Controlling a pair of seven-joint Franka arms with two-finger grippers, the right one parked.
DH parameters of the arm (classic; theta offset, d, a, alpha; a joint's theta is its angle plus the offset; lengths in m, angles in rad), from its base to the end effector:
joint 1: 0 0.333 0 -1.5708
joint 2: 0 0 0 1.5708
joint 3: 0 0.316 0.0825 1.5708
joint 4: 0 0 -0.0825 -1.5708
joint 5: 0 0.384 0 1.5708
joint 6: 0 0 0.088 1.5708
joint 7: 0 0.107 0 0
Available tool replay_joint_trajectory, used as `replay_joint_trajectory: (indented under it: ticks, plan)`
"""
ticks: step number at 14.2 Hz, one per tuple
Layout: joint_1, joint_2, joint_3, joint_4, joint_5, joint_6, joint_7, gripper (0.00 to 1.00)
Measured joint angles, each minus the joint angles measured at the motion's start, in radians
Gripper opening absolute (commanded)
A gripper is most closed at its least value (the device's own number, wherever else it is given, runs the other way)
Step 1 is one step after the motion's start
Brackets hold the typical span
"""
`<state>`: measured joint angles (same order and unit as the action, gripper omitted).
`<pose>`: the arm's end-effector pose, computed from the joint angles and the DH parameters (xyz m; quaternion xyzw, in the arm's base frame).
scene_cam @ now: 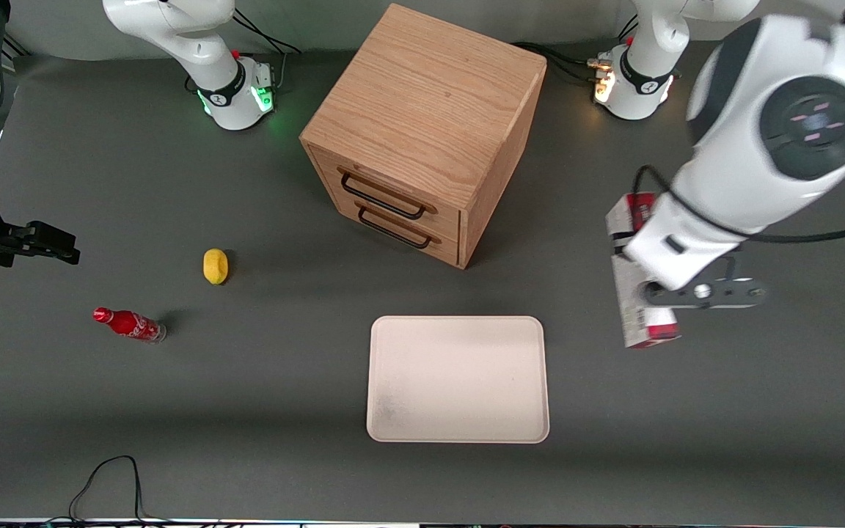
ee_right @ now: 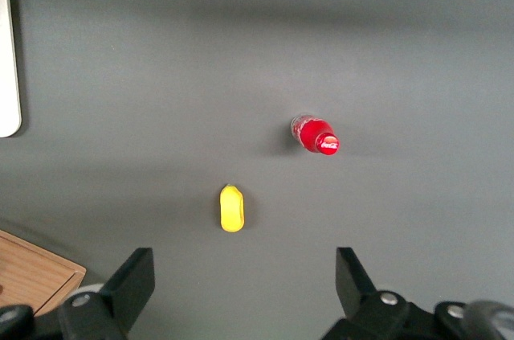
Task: Place red cookie box on tray
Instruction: 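Carry the held box with the left gripper over the white tray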
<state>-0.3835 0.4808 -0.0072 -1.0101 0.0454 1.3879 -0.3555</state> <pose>0.6240 -0.2496 0.5725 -0.9984 0.0143 0.0403 0.0382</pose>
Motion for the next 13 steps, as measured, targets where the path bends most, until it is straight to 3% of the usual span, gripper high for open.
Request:
replay_joint_trajectory:
  ticks: [6,13]
  plan:
    - [-0.054,0.112,-0.03,0.093,-0.021,0.083,-0.054,0.0]
    - [-0.037,0.287,-0.024,0.002,-0.049,0.363,-0.055,0.0]
